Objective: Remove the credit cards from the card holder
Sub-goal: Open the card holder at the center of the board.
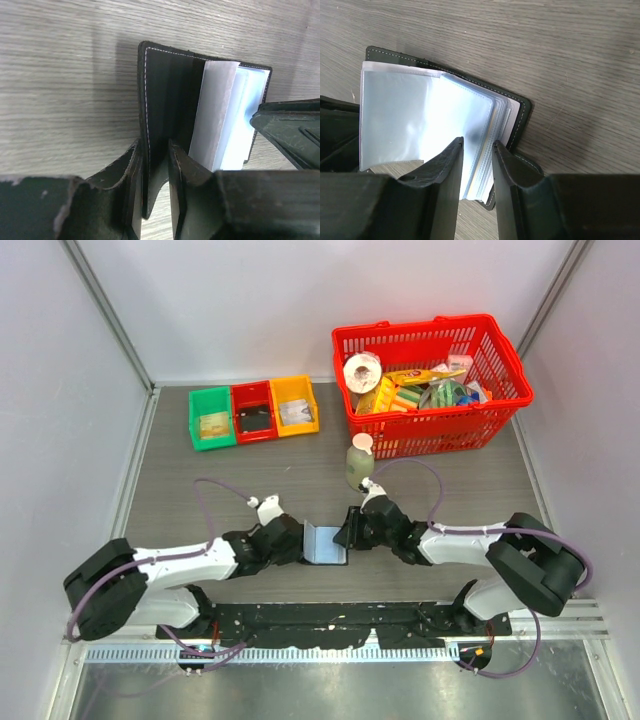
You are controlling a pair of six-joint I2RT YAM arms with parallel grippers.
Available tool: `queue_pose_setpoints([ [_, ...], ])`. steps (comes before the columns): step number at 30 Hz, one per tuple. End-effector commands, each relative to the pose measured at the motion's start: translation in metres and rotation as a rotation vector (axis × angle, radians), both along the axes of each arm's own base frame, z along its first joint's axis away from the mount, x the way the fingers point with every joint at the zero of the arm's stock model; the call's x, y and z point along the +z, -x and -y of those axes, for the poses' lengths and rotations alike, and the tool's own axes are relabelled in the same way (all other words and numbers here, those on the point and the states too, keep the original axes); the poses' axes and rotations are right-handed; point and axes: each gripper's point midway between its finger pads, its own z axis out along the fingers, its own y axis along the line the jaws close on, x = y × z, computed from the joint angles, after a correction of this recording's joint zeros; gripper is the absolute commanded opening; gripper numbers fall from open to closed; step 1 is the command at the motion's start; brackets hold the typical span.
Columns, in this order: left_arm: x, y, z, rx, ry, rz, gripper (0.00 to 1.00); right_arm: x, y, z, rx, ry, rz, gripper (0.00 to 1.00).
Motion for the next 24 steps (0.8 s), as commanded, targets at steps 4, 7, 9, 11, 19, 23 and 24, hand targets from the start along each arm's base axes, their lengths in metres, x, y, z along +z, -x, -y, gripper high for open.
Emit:
queue_pose_setpoints([
  [4,0.044,-0.006,-0.034,0.104,0.006,0.115,0.47,-0.020,0.007,0.007,0.017,0.050,-0.016,0.34],
  [7,0.076,-0.008,-0.043,0.110,0.023,0.177,0.57,-0.020,0.006,0.008,0.024,0.066,-0.010,0.34],
  [9,0.099,-0.010,-0.042,0.091,0.050,0.218,0.57,-0.020,0.005,0.007,0.030,0.076,-0.005,0.34],
  [11,0.120,-0.009,-0.029,0.037,0.097,0.232,0.57,-0.018,0.004,0.007,0.032,0.078,0.000,0.34],
  [19,0.125,0.000,0.050,-0.226,0.203,0.118,0.46,-0.014,0.003,0.007,0.030,0.080,0.005,0.34],
  [23,0.074,-0.003,0.042,-0.190,0.095,0.057,0.24,-0.007,0.001,0.004,0.030,0.070,0.007,0.34],
  [24,0.061,-0.005,0.034,-0.163,0.059,0.057,0.18,-0.004,0.001,0.002,0.034,0.063,0.006,0.34],
])
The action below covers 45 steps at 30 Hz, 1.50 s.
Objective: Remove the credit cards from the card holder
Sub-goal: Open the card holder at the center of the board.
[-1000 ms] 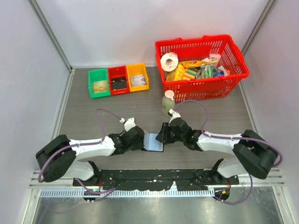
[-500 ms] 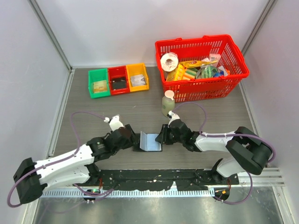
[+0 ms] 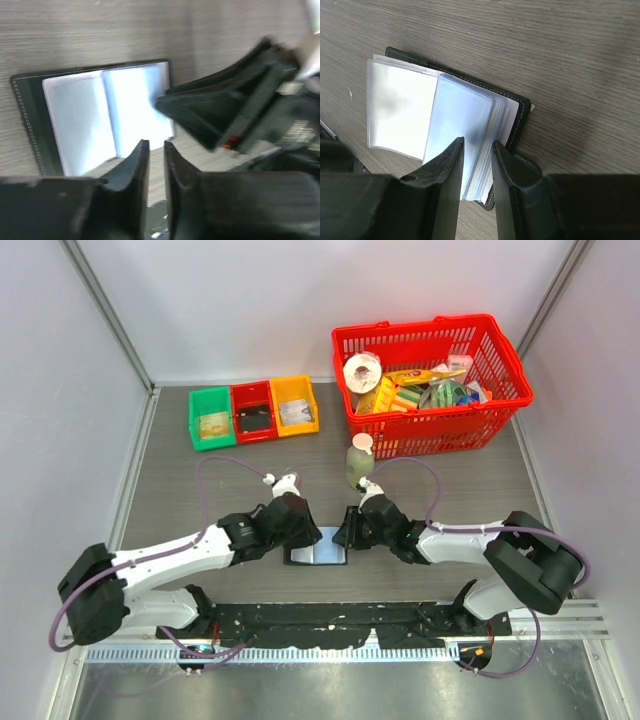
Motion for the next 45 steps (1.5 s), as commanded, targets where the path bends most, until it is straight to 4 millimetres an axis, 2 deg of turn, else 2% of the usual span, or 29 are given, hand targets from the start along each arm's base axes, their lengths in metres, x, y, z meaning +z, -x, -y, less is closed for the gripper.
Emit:
queue_pose_setpoints([
  [1,-0.046,0.002,-0.014,0.027,-0.089,-0.031,0.13,0.003,0.003,0.004,0.015,0.045,-0.007,0.34],
  [4,-0.074,0.005,-0.031,0.072,-0.133,-0.064,0.07,0.016,0.001,0.000,0.020,0.019,0.006,0.34],
  [6,-0.086,0.009,-0.038,0.095,-0.145,-0.083,0.06,0.027,0.000,-0.002,0.024,0.005,0.022,0.35],
  [13,-0.095,0.012,-0.054,0.133,-0.167,-0.081,0.06,0.052,-0.001,-0.016,0.080,-0.049,0.046,0.35],
  [17,-0.099,0.014,-0.056,0.137,-0.172,-0.089,0.06,0.051,-0.002,-0.023,0.090,-0.057,0.040,0.36],
  [27,-0.105,0.017,-0.054,0.129,-0.162,-0.105,0.06,0.022,-0.001,-0.025,0.080,-0.034,-0.022,0.36],
  [31,-0.109,0.019,-0.052,0.121,-0.160,-0.117,0.06,0.018,0.003,-0.029,0.098,-0.035,-0.030,0.36],
  [38,-0.116,0.022,-0.048,0.106,-0.154,-0.141,0.05,0.029,0.005,-0.042,0.131,-0.091,-0.023,0.36],
  [45,-0.106,0.020,-0.045,0.117,-0.109,-0.121,0.05,0.049,0.004,-0.055,0.165,-0.144,0.000,0.35],
])
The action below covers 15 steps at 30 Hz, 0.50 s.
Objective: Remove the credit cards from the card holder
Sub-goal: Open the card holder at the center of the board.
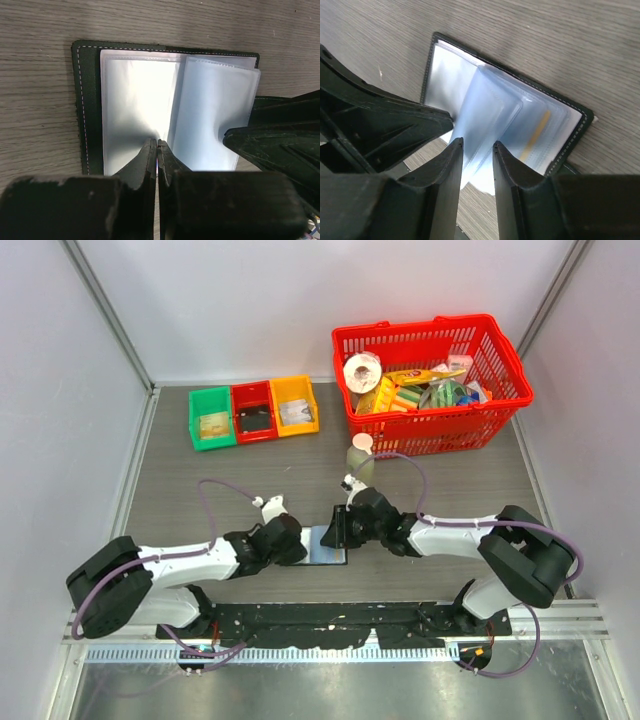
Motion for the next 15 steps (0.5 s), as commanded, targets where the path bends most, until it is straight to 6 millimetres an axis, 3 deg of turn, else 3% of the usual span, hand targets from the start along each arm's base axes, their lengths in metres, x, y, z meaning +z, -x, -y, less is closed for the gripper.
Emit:
queue_pose_setpoints([
  [1,-0.009,0.009,-0.012,0.012,-0.016,-0.027,0.05,0.037,-0.008,-0.027,0.038,-0.115,0.056,0.35],
  [6,0.010,0.005,-0.016,0.050,0.032,0.017,0.08,0.041,-0.011,-0.037,0.057,-0.121,0.060,0.35],
  [10,0.027,0.004,-0.030,0.087,0.045,0.061,0.17,0.038,-0.009,-0.051,0.090,-0.110,0.049,0.35],
  [11,0.030,0.004,-0.035,0.099,0.040,0.070,0.19,0.030,-0.006,-0.050,0.100,-0.076,0.038,0.35],
  [15,0.034,0.004,-0.049,0.131,0.038,0.109,0.26,0.035,-0.009,-0.055,0.119,0.003,0.078,0.43],
])
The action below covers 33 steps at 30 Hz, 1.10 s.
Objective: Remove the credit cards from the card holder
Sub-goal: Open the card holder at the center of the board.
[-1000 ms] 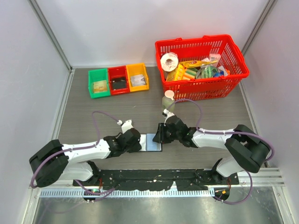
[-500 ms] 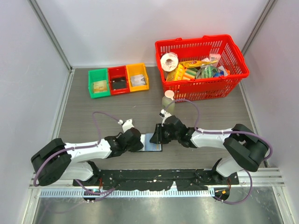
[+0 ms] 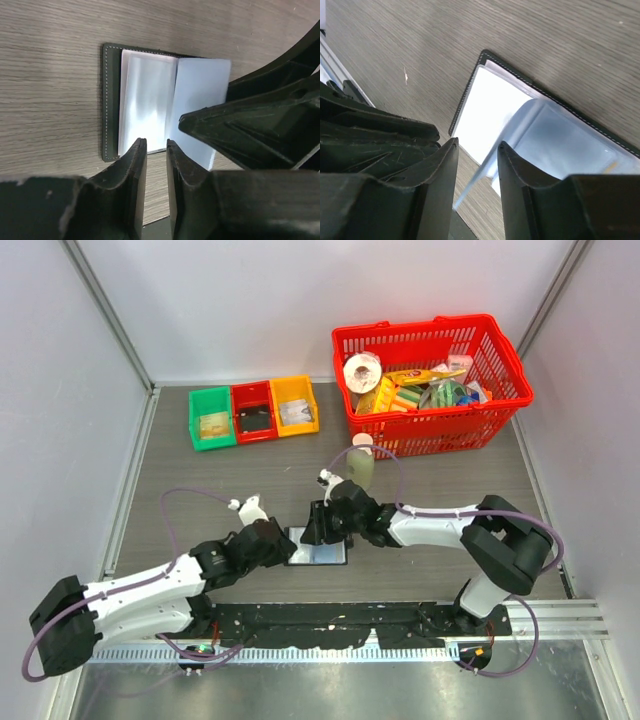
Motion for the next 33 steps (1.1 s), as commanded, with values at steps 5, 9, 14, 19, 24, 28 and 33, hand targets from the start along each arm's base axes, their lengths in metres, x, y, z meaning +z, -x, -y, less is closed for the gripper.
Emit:
queue_pose_setpoints([
  [5,-0.012,-0.001,-0.024,0.062,-0.077,0.007,0.41,0.030,-0.013,0.010,-0.035,0.088,0.134,0.53],
  [9,-0.018,-0.002,-0.019,0.048,-0.092,-0.007,0.43,0.018,-0.012,0.035,-0.099,0.196,0.109,0.54],
  [14,-0.025,-0.001,-0.014,0.026,-0.112,-0.028,0.44,0.007,-0.013,0.048,-0.168,0.223,0.097,0.56],
  [19,-0.030,0.002,-0.014,0.015,-0.116,-0.042,0.40,-0.004,-0.011,0.046,-0.174,0.218,0.072,0.56],
  [24,-0.034,0.003,-0.013,0.011,-0.115,-0.050,0.35,-0.014,-0.012,0.048,-0.190,0.240,0.059,0.56],
  [28,-0.036,0.003,-0.011,0.005,-0.114,-0.057,0.31,-0.017,-0.008,0.044,-0.169,0.226,0.045,0.56],
  [33,-0.039,0.005,-0.006,-0.011,-0.107,-0.071,0.25,-0.020,-0.008,0.042,-0.166,0.224,0.037,0.52],
])
